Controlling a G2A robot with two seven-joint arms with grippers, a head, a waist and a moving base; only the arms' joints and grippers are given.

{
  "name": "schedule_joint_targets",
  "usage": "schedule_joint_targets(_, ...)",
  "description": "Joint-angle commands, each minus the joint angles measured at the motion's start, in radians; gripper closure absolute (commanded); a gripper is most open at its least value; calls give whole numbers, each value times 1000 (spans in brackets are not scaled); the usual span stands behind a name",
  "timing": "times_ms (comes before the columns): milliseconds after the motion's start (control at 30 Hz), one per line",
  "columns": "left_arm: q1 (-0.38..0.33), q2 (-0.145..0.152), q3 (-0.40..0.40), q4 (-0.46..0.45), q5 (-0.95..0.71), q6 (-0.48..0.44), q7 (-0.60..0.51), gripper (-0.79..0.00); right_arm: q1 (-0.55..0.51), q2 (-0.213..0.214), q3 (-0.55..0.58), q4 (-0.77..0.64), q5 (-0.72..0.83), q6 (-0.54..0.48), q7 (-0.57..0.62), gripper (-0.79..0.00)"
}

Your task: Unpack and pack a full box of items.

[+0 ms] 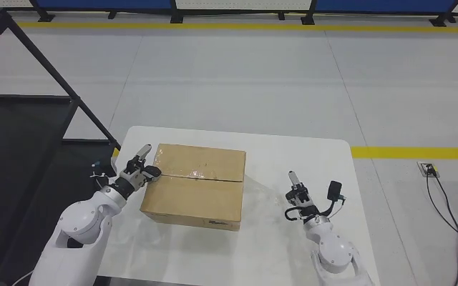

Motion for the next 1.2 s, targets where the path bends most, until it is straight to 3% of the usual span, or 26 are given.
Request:
schedule_joint_targets(0,1,0,-1,0,-1,0,-1,-785,23,1,3,23,92,25,97,-785)
schedule_joint_targets(133,1,-1,-2,0,2,0,-4,-785,78,8,5,84,192,115,264,-785)
schedule_joint_targets(300,-1,-2,1,1,5,0,-8,-785,153,10,-13,186,253,169,344,-785)
schedule_joint_targets(467,-2,-2,0,2,9,-1,-10,-785,220,6,-36,293,313,148,355,-785)
schedule_joint_targets(833,3,-2,-10,4,11,-6,-5,-785,336,-6,-102,453,362,127,332,-785)
schedule_joint_targets(1167,6,-4,-15,5,6,-7,1,-785,307,-20,-107,436,404,-89,100,-785)
